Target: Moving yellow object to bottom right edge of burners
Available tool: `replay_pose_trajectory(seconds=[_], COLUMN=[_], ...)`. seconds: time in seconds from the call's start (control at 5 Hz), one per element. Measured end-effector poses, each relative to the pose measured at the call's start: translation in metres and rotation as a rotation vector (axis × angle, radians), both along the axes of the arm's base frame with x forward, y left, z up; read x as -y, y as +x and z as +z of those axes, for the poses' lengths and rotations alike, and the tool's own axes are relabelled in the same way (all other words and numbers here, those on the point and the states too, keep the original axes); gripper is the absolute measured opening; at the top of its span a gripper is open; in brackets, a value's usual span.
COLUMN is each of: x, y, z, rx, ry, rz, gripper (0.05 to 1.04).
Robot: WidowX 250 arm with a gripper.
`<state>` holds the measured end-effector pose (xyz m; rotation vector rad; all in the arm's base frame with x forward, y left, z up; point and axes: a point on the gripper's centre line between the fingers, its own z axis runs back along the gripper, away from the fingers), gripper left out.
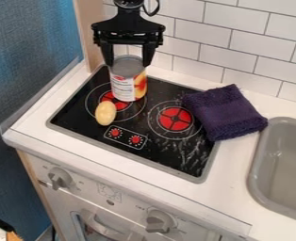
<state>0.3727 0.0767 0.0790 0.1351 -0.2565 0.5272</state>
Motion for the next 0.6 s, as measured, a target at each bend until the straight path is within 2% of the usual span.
replay_pose_trajectory(seconds=[0.2, 0.4, 0.6], x=[0.001, 0.003, -0.002], y=[-0.003, -0.014, -0.027], z=[-0.015, -0.026, -0.022], rx=[-0.041, -0.058, -0.053], ry=[-0.014, -0.099, -0.075], rz=[0.0, -0.016, -0.04], gripper=[1.0, 1.0, 1.0])
